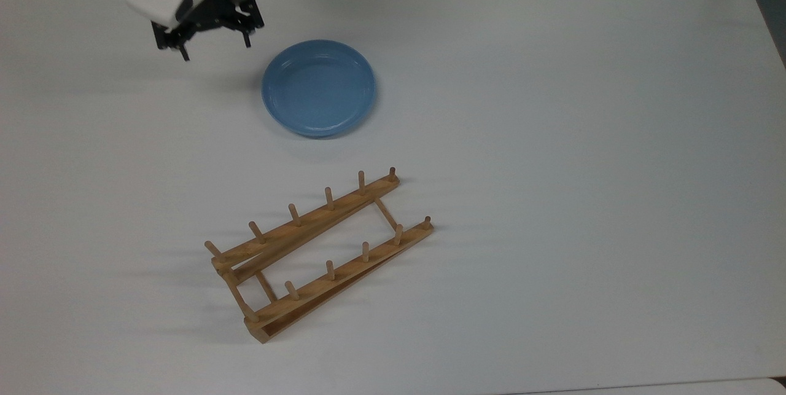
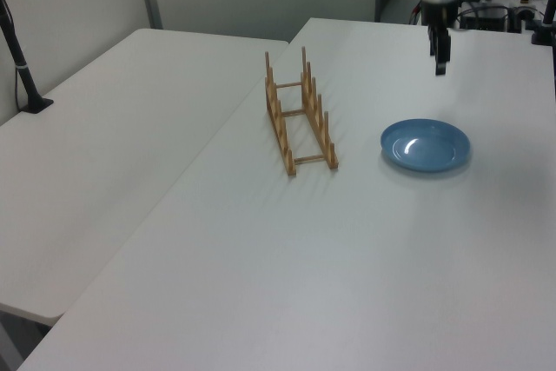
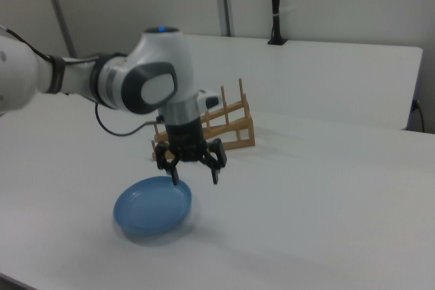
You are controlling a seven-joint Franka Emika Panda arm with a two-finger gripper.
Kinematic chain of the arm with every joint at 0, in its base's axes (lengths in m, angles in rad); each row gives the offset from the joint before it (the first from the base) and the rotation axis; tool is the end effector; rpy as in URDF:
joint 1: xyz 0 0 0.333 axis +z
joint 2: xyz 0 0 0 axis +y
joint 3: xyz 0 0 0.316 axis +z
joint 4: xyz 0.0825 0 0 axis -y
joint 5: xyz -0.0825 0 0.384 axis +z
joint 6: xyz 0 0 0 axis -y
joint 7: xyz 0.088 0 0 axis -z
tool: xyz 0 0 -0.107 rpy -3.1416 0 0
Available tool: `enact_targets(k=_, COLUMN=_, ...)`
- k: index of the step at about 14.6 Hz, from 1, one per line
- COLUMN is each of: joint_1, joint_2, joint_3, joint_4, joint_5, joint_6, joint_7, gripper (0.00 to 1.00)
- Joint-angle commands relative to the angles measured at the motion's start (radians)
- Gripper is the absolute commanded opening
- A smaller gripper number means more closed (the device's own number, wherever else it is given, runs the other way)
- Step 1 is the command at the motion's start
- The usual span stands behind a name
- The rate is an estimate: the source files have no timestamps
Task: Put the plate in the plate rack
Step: 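Move the gripper down to the rim of the blue plate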
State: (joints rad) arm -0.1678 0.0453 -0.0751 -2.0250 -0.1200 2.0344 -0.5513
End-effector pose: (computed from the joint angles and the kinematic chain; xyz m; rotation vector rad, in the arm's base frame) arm 0.5397 -0.1403 0.4238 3.0017 0.5525 -0.1153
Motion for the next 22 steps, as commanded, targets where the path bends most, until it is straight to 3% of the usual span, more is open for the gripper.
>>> enact_targets(k=1, joint_1=0.013, joint_2=0.024, joint_3=0.001, joint_4=-0.029, joint_5=-0.001, joint_6=0.032, joint_7=0.043, gripper=1.0)
enact_targets(k=6, joint_1=0.034, joint_2=0.112, joint_3=0.017, joint_4=-0.029, joint_5=0.002, joint_6=0.09, joint_7=0.207, gripper=1.0)
enact_targets(k=8, joint_1=0.045, joint_2=0.142, joint_3=0.027, joint_4=-0.027, joint_5=0.002, joint_6=0.115, joint_7=0.278, gripper=0.92)
enact_targets(k=10, joint_1=0.045, joint_2=0.156, joint_3=0.049, joint_4=-0.027, joint_5=0.002, joint_6=0.139, joint_7=0.33, gripper=0.76)
enact_targets(k=11, joint_1=0.045, joint_2=0.165, joint_3=0.052, joint_4=-0.026, joint_5=0.002, joint_6=0.148, joint_7=0.333, gripper=0.59)
enact_targets(k=16, joint_1=0.045, joint_2=0.186, joint_3=0.058, joint_4=-0.024, joint_5=0.003, joint_6=0.194, joint_7=0.376, gripper=0.08)
enact_targets(k=18, joint_1=0.045, joint_2=0.2, joint_3=0.06, joint_4=-0.024, joint_5=0.003, joint_6=0.213, joint_7=0.378, gripper=0.01)
enact_targets(k=22, joint_1=0.047, joint_2=0.202, joint_3=0.061, joint_4=-0.02, joint_5=0.002, joint_6=0.234, joint_7=0.375, gripper=0.0)
